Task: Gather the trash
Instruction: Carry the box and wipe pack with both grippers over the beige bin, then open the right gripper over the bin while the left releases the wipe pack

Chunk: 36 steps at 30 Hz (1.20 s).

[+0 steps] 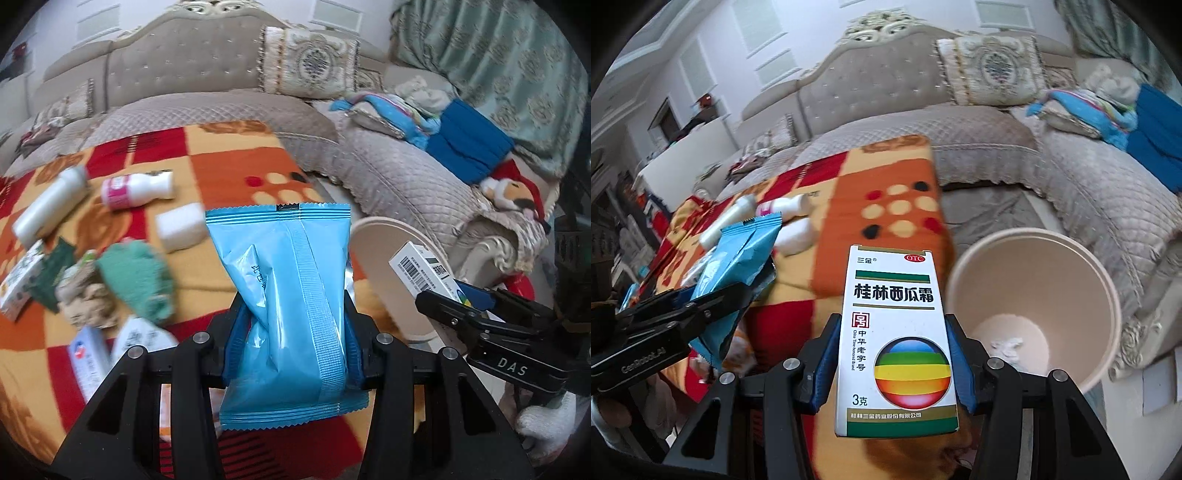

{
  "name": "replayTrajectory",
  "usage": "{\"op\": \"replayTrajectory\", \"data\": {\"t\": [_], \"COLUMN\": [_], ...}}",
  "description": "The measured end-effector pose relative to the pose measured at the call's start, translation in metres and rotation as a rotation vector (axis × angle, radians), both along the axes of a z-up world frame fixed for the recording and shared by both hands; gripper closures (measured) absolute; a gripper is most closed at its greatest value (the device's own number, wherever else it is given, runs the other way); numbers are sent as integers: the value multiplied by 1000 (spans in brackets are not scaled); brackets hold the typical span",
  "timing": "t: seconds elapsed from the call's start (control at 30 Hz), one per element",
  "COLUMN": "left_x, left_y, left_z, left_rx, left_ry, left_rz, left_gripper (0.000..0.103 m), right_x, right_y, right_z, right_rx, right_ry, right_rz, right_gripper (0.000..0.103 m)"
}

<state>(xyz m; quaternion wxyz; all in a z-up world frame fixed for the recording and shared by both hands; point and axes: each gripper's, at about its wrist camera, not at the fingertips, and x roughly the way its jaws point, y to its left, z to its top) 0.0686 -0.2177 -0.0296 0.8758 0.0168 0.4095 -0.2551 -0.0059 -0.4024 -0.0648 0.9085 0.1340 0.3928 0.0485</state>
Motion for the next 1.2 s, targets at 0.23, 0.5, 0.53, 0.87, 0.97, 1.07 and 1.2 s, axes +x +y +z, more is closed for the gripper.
{"op": "replayTrajectory", "data": {"t": [0.23,0.5,0.53,0.87,0.97,1.07,1.2], "left_x": [0,6,6,18,21,23,26], "left_y": [-49,-97,-100,-131,-139,-141,-140], "left_z": [-6,-20,-22,-45,-51,-55,-60], "left_rx": [11,45,49,55,48,47,44], "left_ry": [15,41,41,92,108,107,120], "left_rz": [-71,-124,-128,-157,-170,-166,-162], "left_gripper": [59,59,59,59,57,51,40], "right_x": [-7,-6,-6,3,8,12,10], "right_y": [-42,-84,-87,-113,-118,-124,-130], "right_z": [-12,-37,-40,-74,-83,-91,-95], "right_rx": [-10,11,13,43,49,52,52], "right_ry": [35,94,102,175,196,208,218], "right_rz": [-91,-166,-172,-231,-246,-269,-308], "right_gripper": [51,51,51,51,51,49,34]}}
